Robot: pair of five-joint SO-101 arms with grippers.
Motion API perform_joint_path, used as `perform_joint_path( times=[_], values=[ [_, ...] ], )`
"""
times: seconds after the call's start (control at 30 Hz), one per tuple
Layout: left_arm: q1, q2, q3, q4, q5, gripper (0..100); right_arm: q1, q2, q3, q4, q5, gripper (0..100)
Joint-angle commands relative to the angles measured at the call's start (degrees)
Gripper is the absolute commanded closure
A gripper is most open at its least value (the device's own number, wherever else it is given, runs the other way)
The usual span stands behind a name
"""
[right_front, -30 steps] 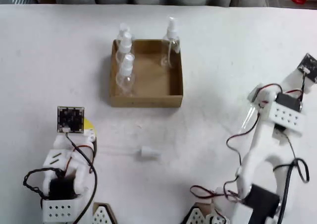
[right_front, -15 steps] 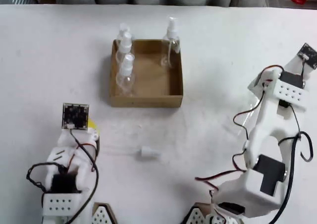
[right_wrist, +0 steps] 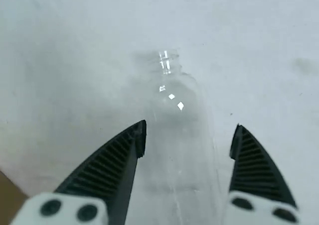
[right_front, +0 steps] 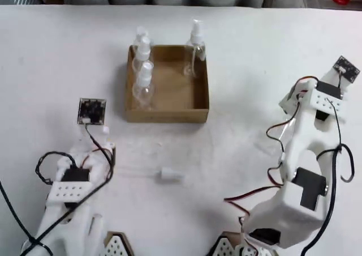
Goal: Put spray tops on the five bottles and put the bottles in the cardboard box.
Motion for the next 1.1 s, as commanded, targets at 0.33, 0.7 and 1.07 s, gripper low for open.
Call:
perform_joint_path(
  times=[0.33, 0.7, 1.07],
  values=[
    [0.4, -0.4, -3.87, -1.23, 0.7, 98, -1.19, 4.7, -5.89, -2.68, -0.53, 71.7],
    [0.4, -0.4, -3.87, -1.23, 0.7, 98, -1.54, 10.24, -10.46, -2.33, -0.53, 71.1],
    [0.4, -0.4, -3.87, -1.14, 0.7, 98, -3.03, 10.59, -10.46, -1.63, -4.92, 71.1]
  ],
)
